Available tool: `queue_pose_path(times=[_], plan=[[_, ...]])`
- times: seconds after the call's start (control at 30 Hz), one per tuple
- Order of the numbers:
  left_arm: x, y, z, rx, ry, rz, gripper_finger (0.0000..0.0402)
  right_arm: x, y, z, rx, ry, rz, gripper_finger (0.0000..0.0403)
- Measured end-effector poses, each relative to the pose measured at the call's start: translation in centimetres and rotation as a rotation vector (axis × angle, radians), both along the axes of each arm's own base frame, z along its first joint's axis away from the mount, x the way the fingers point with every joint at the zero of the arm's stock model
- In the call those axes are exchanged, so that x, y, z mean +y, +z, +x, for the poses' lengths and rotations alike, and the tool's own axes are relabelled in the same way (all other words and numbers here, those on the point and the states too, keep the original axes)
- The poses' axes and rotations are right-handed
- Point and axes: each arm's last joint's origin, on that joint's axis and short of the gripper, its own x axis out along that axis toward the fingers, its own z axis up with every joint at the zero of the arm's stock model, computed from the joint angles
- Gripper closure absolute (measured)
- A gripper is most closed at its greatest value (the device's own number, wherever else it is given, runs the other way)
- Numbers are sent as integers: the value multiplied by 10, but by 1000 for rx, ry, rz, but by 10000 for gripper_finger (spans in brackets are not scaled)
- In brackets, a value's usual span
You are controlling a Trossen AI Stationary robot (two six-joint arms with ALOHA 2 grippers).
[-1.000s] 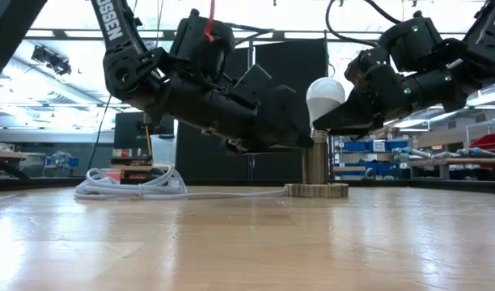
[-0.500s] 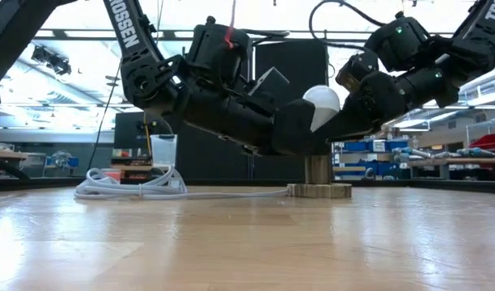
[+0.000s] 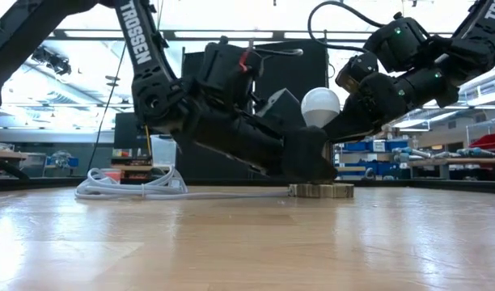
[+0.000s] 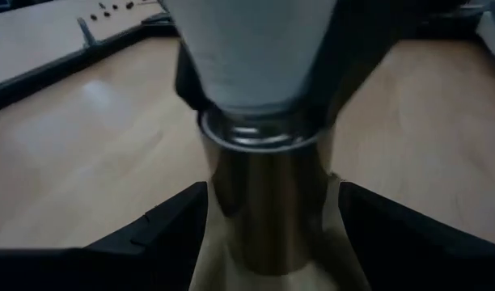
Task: Screw lightbulb
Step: Insert the white lightbulb into the silver lamp
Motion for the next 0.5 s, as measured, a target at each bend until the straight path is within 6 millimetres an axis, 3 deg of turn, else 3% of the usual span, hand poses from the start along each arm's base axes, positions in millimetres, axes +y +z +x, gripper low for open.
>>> queue_pose_path(times=[0.17,0.37,0.5], plan=[[2,0,4,9,8,47,139,-1,0,0,3,-11,14,238],[2,1,3,-2,19,39,233,-1,0,0,3,-11,17,238],[2,1,4,-11,1,29,234,-1,0,0,3,-10,17,237]])
